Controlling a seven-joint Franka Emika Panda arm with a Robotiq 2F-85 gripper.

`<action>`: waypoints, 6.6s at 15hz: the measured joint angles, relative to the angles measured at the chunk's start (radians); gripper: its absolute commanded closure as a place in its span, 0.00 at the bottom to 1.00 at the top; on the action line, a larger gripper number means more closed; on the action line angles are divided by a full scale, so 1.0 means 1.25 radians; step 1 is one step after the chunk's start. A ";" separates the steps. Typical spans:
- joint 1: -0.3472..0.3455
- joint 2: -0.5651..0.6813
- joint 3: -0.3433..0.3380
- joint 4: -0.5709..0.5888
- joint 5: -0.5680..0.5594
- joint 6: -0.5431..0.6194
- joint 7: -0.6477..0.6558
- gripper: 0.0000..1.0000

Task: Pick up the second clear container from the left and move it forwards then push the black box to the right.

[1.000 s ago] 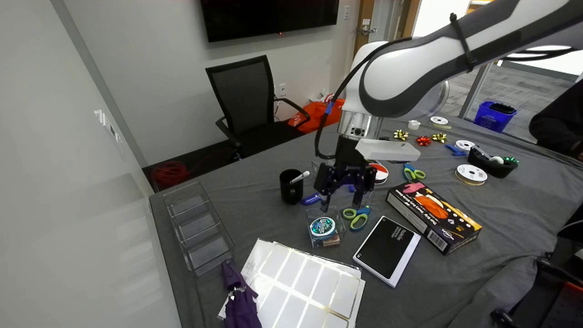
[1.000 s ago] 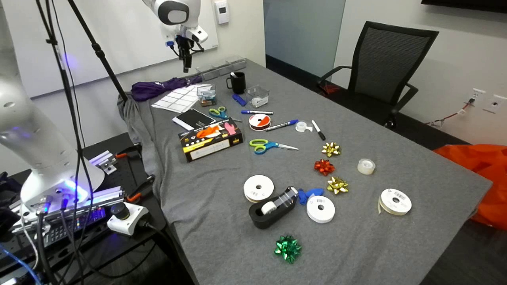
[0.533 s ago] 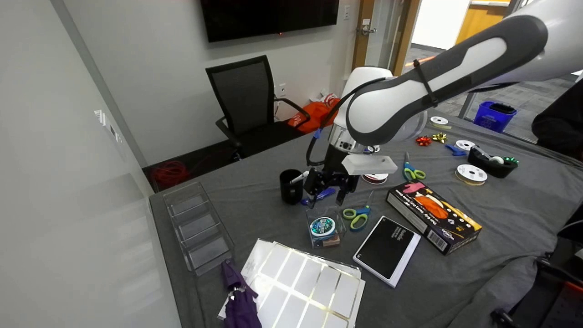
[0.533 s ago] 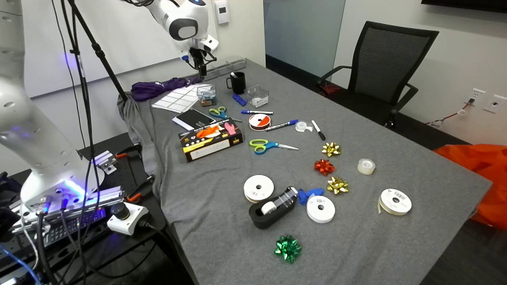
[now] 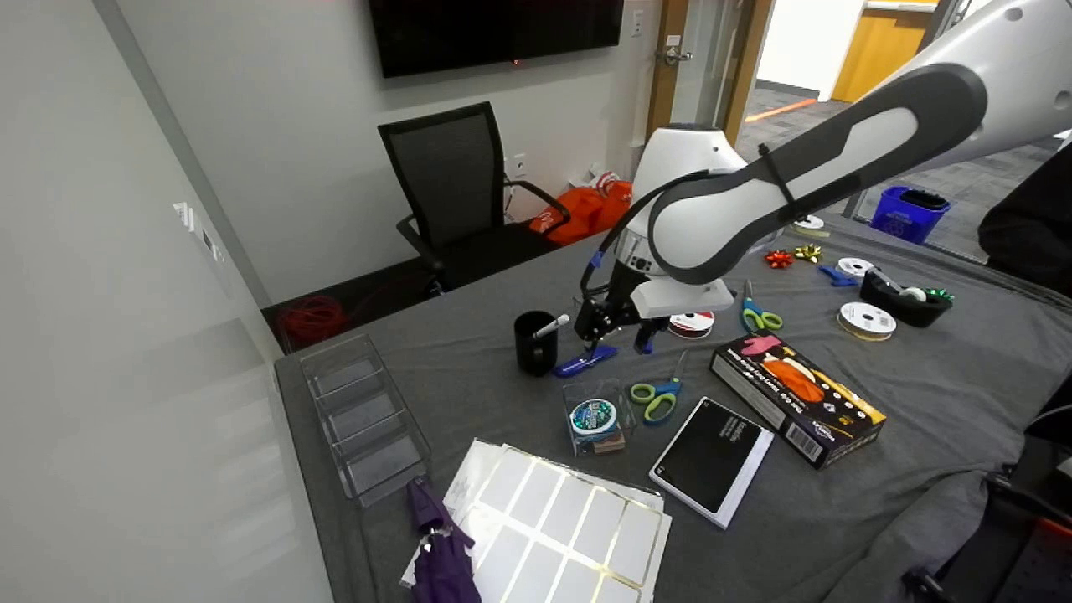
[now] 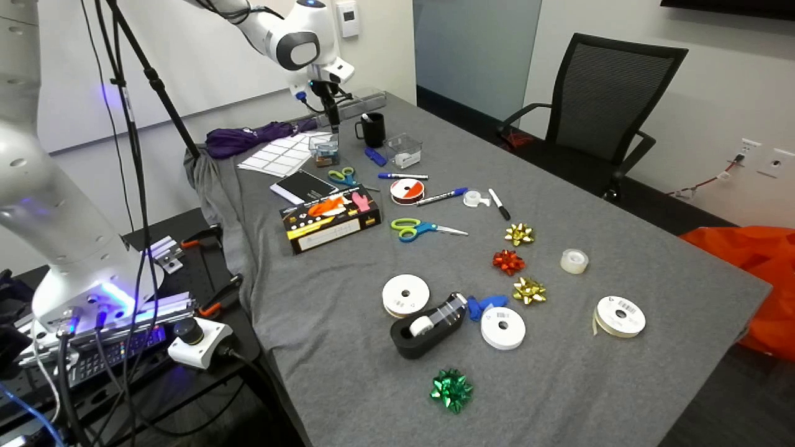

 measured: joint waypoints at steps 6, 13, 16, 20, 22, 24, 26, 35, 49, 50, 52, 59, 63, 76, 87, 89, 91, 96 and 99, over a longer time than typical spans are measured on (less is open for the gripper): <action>0.006 0.027 -0.004 -0.017 -0.004 -0.004 0.046 0.00; 0.007 0.051 0.018 -0.032 0.008 -0.002 0.045 0.00; 0.007 0.057 0.020 -0.032 0.008 0.000 0.044 0.00; 0.007 0.058 0.020 -0.032 0.008 0.010 0.042 0.00; 0.008 0.058 0.019 -0.032 0.006 0.020 0.042 0.00; 0.012 0.058 0.014 -0.032 0.002 0.032 0.046 0.00; 0.016 0.056 0.007 -0.032 -0.002 0.030 0.050 0.00; 0.016 0.057 0.007 -0.032 0.001 0.040 0.053 0.00; 0.015 0.104 -0.006 -0.029 0.001 0.095 0.053 0.88; 0.015 0.104 -0.006 -0.029 0.001 0.098 0.053 0.94; 0.015 0.104 -0.006 -0.028 0.002 0.102 0.053 1.00; 0.010 0.105 -0.005 -0.027 0.009 0.105 0.050 0.99; -0.014 0.095 0.018 -0.029 0.040 0.094 0.004 0.99; -0.111 -0.030 -0.009 -0.073 -0.105 -0.194 -0.329 0.99; -0.218 -0.040 0.009 -0.183 -0.075 -0.205 -0.651 0.99; -0.223 -0.040 0.028 -0.210 -0.036 -0.177 -0.678 0.99; -0.228 -0.045 0.048 -0.226 0.003 -0.155 -0.703 0.99; -0.234 -0.049 0.098 -0.255 0.080 -0.082 -0.756 0.99; -0.233 -0.054 0.115 -0.269 0.083 -0.036 -0.764 0.71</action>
